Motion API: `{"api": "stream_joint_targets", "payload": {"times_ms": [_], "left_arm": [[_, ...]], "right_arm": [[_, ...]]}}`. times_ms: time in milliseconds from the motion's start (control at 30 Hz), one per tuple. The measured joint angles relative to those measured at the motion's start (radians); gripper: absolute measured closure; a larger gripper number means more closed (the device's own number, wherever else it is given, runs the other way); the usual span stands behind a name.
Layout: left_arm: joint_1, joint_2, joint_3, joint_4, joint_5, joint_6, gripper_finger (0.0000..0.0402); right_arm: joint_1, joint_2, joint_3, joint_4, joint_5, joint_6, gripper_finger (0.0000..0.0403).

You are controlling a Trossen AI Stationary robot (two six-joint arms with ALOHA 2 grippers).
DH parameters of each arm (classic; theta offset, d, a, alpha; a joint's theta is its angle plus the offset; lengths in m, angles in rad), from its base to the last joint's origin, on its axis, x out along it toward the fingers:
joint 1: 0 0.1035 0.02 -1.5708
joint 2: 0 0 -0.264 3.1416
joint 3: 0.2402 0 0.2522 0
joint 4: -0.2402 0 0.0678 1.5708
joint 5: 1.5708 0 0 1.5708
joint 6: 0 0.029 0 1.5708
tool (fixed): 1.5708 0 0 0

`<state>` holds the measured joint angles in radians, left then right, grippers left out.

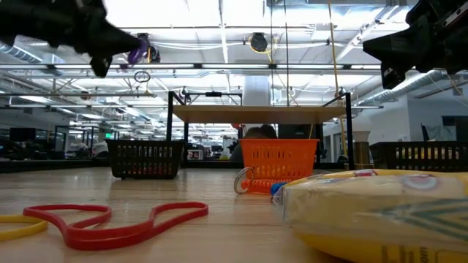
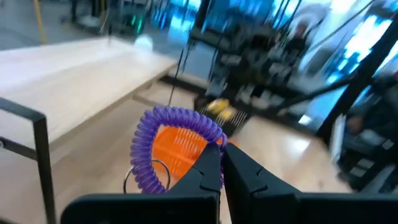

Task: Pick & Place Office Desk Supplies
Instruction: Put the violet spring keychain into the orange bin

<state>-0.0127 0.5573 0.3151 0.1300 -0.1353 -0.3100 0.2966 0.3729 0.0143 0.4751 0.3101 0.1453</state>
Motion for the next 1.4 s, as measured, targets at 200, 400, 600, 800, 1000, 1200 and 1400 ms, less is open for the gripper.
{"api": "stream_joint_targets", "payload": {"times_ms": [200, 400, 600, 800, 1000, 1200, 1400], "left_arm": [[-0.047, 0.370, 0.369, -0.270, -0.094, 0.038, 0.0401], [-0.041, 0.735, 0.660, -0.351, -0.060, 0.108, 0.0401], [-0.008, 1.022, 0.839, -0.338, 0.030, 0.149, 0.0401], [0.027, 1.256, 0.962, -0.345, 0.134, 0.163, 0.0401], [0.059, 1.387, 1.035, -0.399, 0.175, 0.155, 0.0392], [0.056, 1.394, 1.053, -0.418, 0.218, 0.186, 0.0331], [0.057, 1.375, 1.053, -0.416, 0.216, 0.207, 0.0248]], "right_arm": [[0.000, 0.000, 0.000, 0.036, 0.001, -0.026, 0.0399], [0.000, 0.000, 0.000, 0.032, 0.001, -0.030, 0.0399], [0.000, 0.000, 0.000, 0.021, -0.001, -0.027, 0.0399], [0.000, 0.000, 0.000, 0.021, -0.001, -0.023, 0.0399], [0.000, 0.000, 0.000, 0.021, -0.002, -0.023, 0.0399], [0.000, 0.002, 0.000, 0.015, -0.008, -0.023, 0.0399], [0.000, 0.002, 0.000, 0.015, -0.009, -0.024, 0.0399]]}}
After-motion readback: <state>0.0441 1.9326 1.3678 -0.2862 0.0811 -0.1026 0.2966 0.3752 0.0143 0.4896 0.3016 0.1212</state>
